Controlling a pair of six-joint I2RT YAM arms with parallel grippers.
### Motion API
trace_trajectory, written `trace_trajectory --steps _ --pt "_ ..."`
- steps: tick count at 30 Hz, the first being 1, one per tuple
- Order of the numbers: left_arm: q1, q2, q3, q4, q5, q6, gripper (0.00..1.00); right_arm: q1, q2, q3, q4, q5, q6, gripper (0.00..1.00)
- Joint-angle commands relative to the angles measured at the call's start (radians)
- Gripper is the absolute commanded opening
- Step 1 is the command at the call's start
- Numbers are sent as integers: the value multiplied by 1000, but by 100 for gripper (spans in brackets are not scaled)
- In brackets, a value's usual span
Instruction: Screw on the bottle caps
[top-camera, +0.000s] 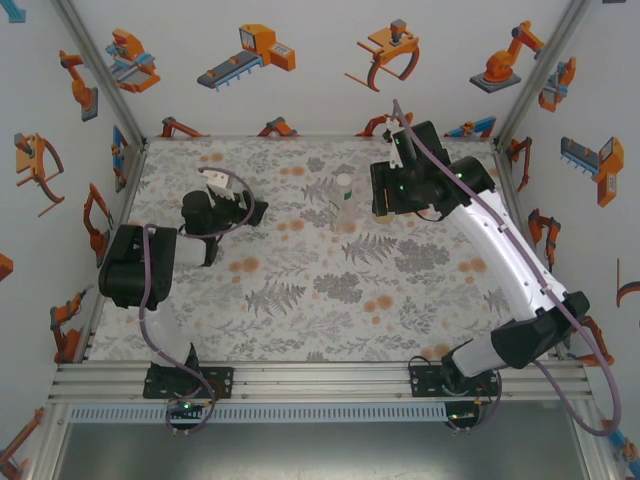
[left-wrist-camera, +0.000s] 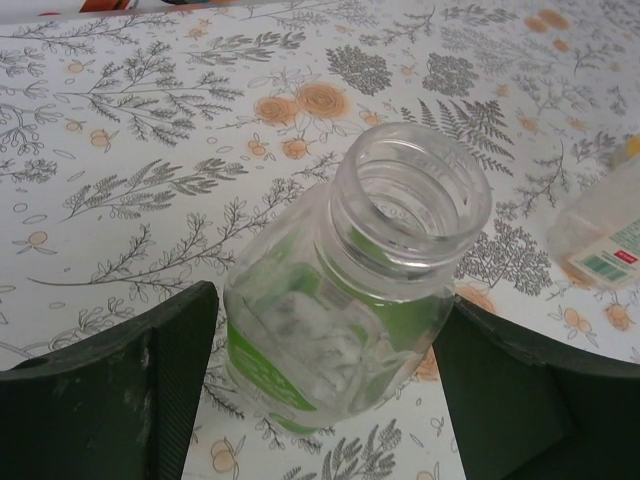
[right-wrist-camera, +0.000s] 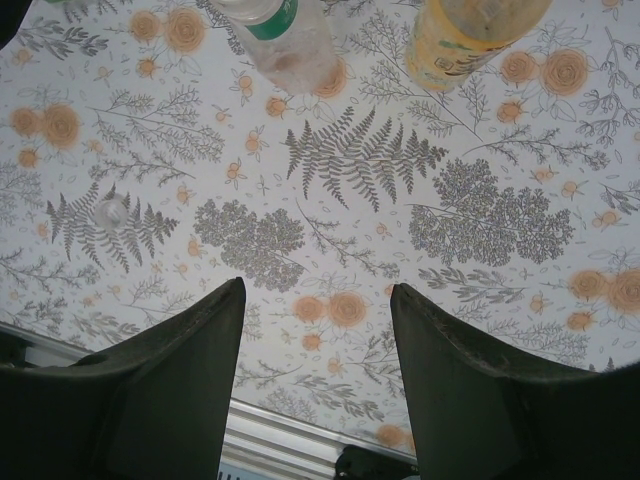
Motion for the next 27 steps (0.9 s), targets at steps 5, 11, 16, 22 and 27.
trace_trajectory --steps 5,11,16,22,27 --pt "5 55 54 52 14 -27 78 -6 17 17 9 -4 -15 57" --pt "5 86 94 24 14 -8 80 -6 27 23 9 -8 -14 57" --pt "7 108 133 -2 5 -2 77 -6 35 25 7 -8 -15 57" --pt "8 112 147 -21 9 -1 70 -6 40 25 6 -16 -13 57" --pt "8 91 141 -53 11 8 60 -6 35 24 4 -16 -13 57"
